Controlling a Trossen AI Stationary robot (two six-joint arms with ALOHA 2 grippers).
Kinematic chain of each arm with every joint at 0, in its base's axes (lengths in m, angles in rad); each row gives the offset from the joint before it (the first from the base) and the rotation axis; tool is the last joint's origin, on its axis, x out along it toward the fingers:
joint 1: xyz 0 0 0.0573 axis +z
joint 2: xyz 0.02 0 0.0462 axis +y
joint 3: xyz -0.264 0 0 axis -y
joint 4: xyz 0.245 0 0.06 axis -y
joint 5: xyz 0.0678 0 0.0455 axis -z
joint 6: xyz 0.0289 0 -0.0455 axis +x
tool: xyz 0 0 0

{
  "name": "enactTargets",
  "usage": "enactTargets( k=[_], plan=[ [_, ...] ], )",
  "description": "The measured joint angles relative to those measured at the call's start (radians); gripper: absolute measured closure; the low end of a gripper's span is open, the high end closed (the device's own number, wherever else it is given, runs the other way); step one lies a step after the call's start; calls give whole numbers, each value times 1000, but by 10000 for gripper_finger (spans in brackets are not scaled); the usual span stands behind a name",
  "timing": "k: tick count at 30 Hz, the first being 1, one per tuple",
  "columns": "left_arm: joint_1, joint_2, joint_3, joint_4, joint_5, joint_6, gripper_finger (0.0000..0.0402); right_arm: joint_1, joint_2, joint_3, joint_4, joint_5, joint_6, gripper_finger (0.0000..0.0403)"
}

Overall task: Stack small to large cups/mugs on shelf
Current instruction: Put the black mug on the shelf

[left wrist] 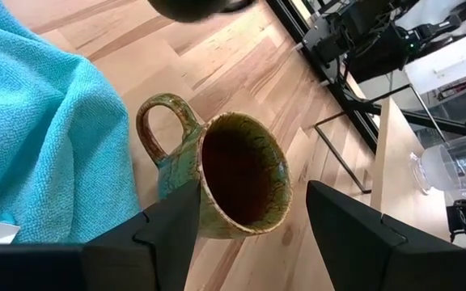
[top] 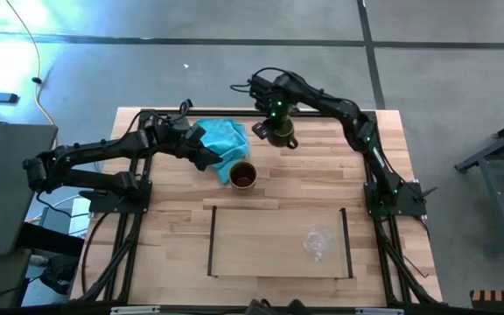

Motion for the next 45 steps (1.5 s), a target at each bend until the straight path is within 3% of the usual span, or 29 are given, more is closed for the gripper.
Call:
enactTargets(
  k=[14,45],
  plan=[
    [0,0,0,-5,17,0,186,35,11,-1,16,-4,154,403],
    [0,0,0,-13,74,-12,186,68,118,-1,53,-43,166,393]
  ],
)
